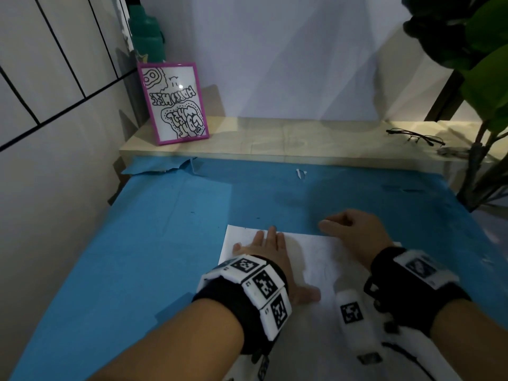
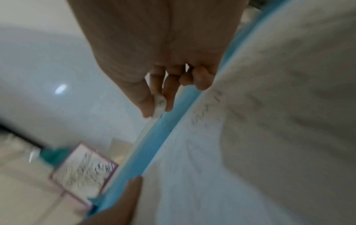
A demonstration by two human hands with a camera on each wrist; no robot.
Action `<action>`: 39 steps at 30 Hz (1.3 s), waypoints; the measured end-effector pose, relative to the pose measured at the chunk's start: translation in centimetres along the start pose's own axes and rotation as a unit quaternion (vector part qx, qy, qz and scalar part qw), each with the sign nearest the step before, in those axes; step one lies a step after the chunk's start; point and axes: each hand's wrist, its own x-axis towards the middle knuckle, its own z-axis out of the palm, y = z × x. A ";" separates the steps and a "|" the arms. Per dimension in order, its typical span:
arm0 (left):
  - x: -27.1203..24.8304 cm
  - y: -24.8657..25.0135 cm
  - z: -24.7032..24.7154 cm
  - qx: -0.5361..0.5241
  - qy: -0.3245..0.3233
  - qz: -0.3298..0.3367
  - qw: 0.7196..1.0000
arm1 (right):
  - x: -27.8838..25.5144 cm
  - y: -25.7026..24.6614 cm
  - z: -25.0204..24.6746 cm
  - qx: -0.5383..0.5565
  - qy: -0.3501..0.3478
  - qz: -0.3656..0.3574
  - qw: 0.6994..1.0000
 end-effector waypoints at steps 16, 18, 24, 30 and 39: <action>2.0 1.2 -1.2 0.081 0.083 0.029 0.993 | -1.2 2.8 0.5 0.299 0.061 0.062 0.950; 0.9 3.7 -0.5 0.095 0.056 0.167 0.980 | -1.2 2.8 0.4 0.305 0.061 0.060 0.948; 0.4 -1.3 -0.7 0.064 0.031 0.012 0.997 | -1.3 3.0 0.6 0.293 0.046 0.038 0.954; -3.7 -4.7 -1.1 0.094 0.095 0.013 0.991 | -1.2 2.8 0.6 0.274 0.046 0.038 0.960; -2.5 -8.5 -1.3 0.088 0.051 -0.109 0.989 | -1.7 2.5 0.3 0.229 0.046 0.048 0.971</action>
